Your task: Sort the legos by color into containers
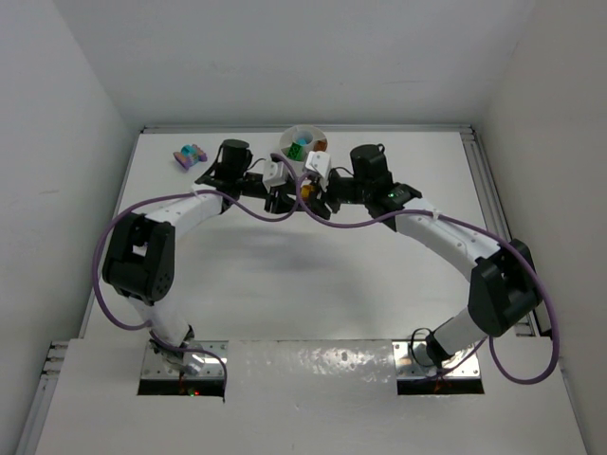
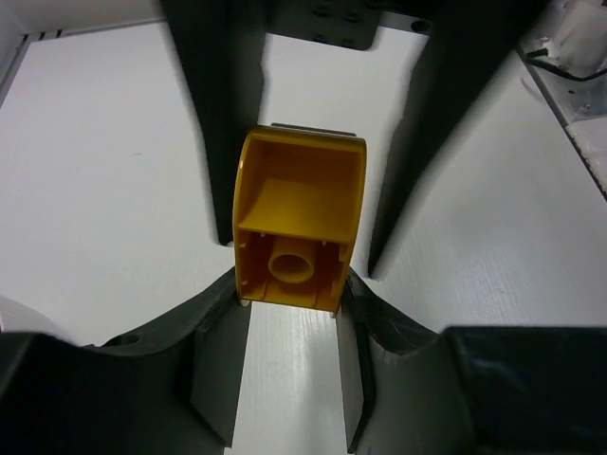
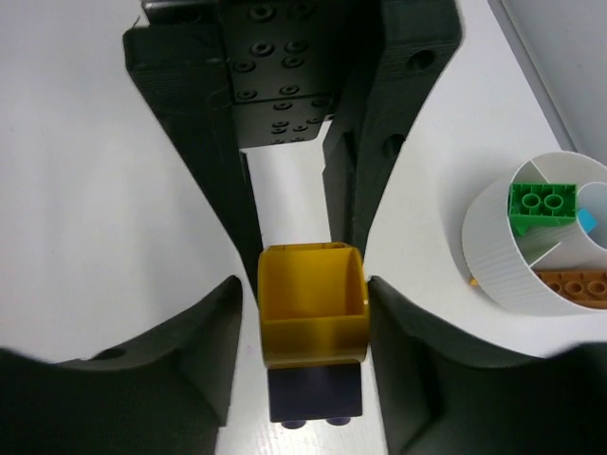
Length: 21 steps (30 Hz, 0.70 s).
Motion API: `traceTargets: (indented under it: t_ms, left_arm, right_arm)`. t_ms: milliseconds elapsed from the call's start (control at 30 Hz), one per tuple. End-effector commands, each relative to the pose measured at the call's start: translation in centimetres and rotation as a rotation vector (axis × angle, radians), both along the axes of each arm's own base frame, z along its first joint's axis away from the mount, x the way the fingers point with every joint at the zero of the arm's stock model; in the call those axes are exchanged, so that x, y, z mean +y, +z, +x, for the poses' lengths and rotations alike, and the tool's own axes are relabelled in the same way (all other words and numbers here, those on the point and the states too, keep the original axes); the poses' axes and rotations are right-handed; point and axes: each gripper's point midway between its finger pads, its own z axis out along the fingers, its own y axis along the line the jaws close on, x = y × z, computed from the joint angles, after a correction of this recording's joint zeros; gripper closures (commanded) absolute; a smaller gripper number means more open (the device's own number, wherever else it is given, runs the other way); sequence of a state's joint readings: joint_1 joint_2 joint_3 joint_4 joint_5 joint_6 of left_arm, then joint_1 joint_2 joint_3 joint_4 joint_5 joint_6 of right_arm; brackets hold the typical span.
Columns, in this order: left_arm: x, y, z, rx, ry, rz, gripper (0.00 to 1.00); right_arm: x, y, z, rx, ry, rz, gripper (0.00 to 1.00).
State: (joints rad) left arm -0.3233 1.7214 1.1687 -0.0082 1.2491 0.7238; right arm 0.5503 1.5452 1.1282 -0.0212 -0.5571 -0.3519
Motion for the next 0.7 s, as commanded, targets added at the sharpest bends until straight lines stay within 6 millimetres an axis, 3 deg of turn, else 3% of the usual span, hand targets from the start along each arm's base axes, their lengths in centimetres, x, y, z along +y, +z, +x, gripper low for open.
traceTargets:
  t_ms: [0, 100, 200, 267, 367, 400, 433, 600, 667]
  left_arm:
    - [0.1, 1.3, 0.6, -0.054, 0.008, -0.023, 1.00]
    - [0.4, 0.8, 0.8, -0.056, 0.025, -0.002, 1.00]
    - [0.7, -0.1, 0.7, -0.050, 0.035, 0.027, 1.00]
    - [0.9, -0.4, 0.8, -0.057, 0.043, 0.040, 1.00]
    - [1.1, -0.7, 0.9, -0.086, 0.044, 0.057, 1.00]
    - [1.1, -0.6, 0.9, -0.096, 0.041, 0.058, 1.00]
    - [1.1, -0.5, 0.8, -0.097, 0.038, 0.054, 1.00]
    - [1.0, -0.2, 0.4, -0.094, 0.015, 0.038, 1.00]
    - [1.0, -0.2, 0.3, -0.091, 0.014, 0.036, 1.00]
  right_arm:
    - [0.1, 0.8, -0.6, -0.004, 0.022, -0.006, 0.43]
    - [-0.4, 0.5, -0.6, -0.003, 0.011, -0.036, 0.19]
    - [-0.6, 0.5, -0.7, -0.005, 0.011, -0.058, 0.11]
    - [-0.9, 0.4, -0.8, -0.006, 0.011, -0.075, 0.11]
    - [-1.5, -0.2, -0.6, -0.007, -0.008, -0.117, 0.19]
    - [-1.9, -0.5, -0.3, -0.008, -0.029, -0.133, 0.32]
    - [-2.1, -0.6, -0.2, -0.008, -0.040, -0.140, 0.38]
    - [-2.0, -0.9, 0.2, -0.007, -0.058, -0.131, 0.43]
    - [-1.8, -0.7, 0.4, -0.013, -0.061, -0.117, 0.55]
